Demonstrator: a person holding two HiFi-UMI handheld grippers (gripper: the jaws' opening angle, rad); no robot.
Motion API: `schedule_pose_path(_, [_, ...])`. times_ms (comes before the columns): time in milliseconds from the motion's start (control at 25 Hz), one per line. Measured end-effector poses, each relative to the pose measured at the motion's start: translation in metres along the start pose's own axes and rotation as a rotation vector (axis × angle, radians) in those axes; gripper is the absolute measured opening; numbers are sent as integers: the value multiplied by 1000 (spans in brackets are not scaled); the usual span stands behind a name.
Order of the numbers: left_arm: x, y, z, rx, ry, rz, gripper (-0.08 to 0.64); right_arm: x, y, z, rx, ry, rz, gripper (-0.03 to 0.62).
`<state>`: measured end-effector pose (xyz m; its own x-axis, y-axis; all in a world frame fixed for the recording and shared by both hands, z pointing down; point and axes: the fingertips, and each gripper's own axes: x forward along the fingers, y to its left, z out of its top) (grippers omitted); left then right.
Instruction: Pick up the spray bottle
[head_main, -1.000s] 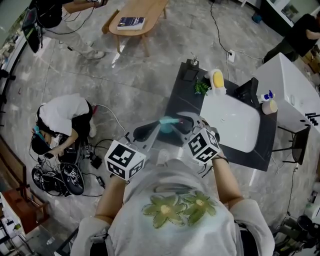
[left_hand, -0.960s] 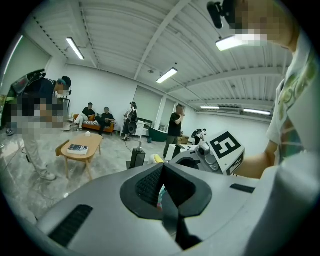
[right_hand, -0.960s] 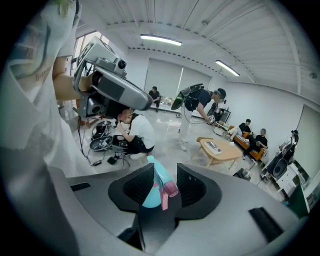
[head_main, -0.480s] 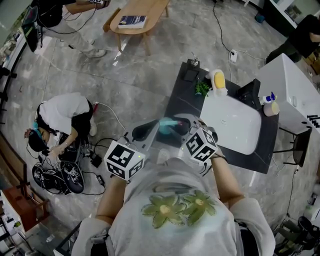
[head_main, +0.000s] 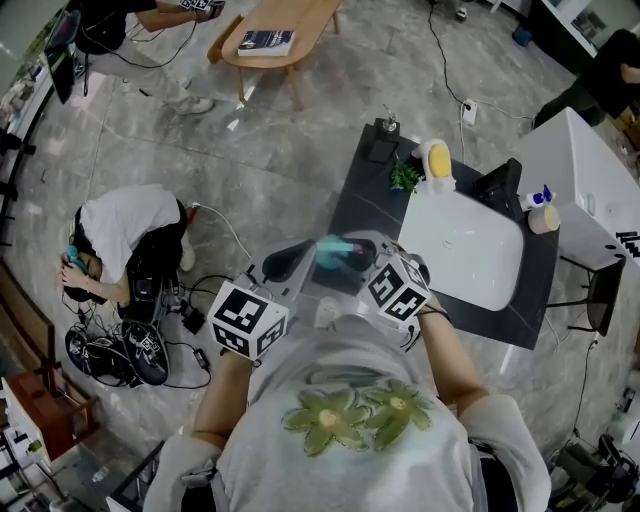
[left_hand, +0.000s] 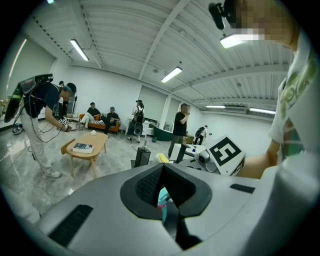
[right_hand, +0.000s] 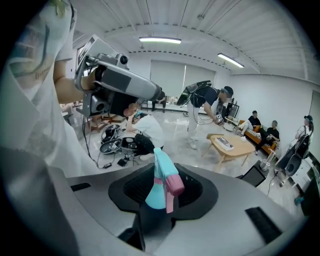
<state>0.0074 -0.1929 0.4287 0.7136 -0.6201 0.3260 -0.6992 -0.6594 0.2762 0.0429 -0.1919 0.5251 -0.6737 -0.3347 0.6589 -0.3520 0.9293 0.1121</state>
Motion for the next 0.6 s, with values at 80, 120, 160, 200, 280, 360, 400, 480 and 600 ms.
schedule_pose_path(80, [1,-1,0,0,2,-1,9,2,1,-1,7,0,1,118])
schedule_pose_path(120, [1,-1,0,0,3,-2,9,2,1,-2,11,-2,1,118])
schedule_pose_path(160, [1,-1,-1,-1,4,-2,9,3,2,-2,15,-4,3,118])
schedule_pose_path(200, [2,-1,-1,-1,6,-3,9,3,2,-2,20,-6,4,118])
schedule_pose_path(280, [3,-1,-2,0,10,-5,9,4,2,-3,26,-11,8,117])
schedule_pose_path(360, [3,-1,-2,2,13,-6,9,4,2,-2,33,-17,11,117])
schedule_pose_path(400, [3,-1,-2,2,14,-6,9,4,2,-2,38,-19,14,114])
schedule_pose_path(480, [2,0,-2,0,18,-7,9,5,3,-1,48,-19,18,109])
schedule_pose_path(600, [2,0,-3,-3,21,-7,9,6,3,-1,47,-13,16,109])
